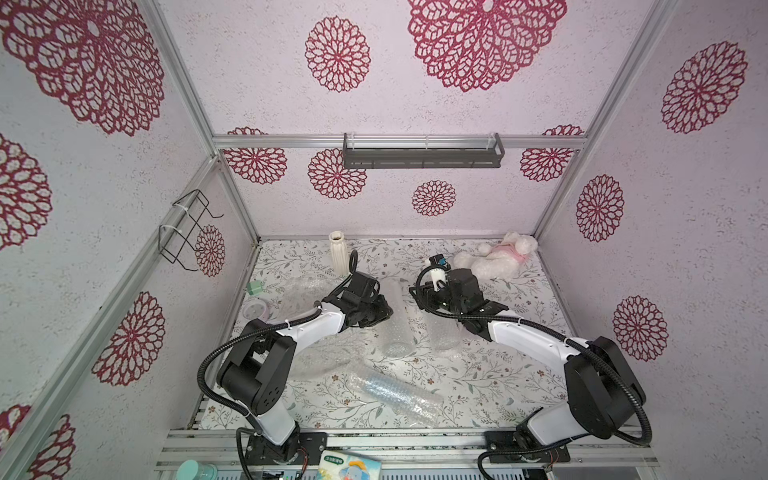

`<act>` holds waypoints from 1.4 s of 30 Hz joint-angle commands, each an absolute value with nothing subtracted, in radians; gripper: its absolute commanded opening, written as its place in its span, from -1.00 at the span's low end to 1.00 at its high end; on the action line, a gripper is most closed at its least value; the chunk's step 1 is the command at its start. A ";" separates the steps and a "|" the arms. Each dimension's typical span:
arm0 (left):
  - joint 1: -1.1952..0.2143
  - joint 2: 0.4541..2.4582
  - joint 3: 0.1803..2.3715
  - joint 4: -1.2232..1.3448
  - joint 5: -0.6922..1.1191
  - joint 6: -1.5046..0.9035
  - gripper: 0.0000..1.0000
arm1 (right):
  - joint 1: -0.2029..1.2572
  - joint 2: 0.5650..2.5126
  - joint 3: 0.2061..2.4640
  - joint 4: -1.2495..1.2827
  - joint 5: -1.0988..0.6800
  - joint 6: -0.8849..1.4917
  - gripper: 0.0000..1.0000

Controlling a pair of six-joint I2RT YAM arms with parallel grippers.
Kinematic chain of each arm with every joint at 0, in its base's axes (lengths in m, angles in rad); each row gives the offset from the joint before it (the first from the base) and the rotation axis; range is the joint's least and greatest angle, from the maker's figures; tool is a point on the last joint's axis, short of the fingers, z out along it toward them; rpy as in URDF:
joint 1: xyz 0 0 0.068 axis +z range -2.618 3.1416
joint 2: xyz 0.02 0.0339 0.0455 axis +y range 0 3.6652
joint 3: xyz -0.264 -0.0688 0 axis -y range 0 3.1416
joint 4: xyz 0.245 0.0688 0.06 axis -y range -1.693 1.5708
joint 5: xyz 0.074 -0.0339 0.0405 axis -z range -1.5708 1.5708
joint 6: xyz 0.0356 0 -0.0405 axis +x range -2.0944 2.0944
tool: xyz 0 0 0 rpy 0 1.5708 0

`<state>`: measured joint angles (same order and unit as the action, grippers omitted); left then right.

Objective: Unwrap the vase from the bubble wrap
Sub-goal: Unwrap the bubble wrap at the center of the board.

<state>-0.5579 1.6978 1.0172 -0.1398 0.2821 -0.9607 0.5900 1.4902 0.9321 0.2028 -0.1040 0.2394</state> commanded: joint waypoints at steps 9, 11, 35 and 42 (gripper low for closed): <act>-0.553 1.592 0.962 -0.040 0.336 -0.956 -0.30 | 0.587 1.423 0.924 0.146 -0.028 0.269 0.26; -0.534 1.563 0.968 -0.128 0.284 -0.911 -0.28 | 0.586 1.417 0.918 0.143 -0.023 0.284 0.25; -0.514 1.541 0.865 -0.239 0.108 -0.878 -0.38 | 0.604 1.447 0.982 0.309 0.051 0.345 0.25; -0.535 1.604 0.884 -0.214 0.104 -0.911 -0.42 | 0.604 1.488 1.048 0.415 0.073 0.345 0.25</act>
<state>-0.5255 1.5723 0.8654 -0.2367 0.1211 -0.8886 0.5991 1.4796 1.0134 0.3260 0.0368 0.3340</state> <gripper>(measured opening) 0.294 0.625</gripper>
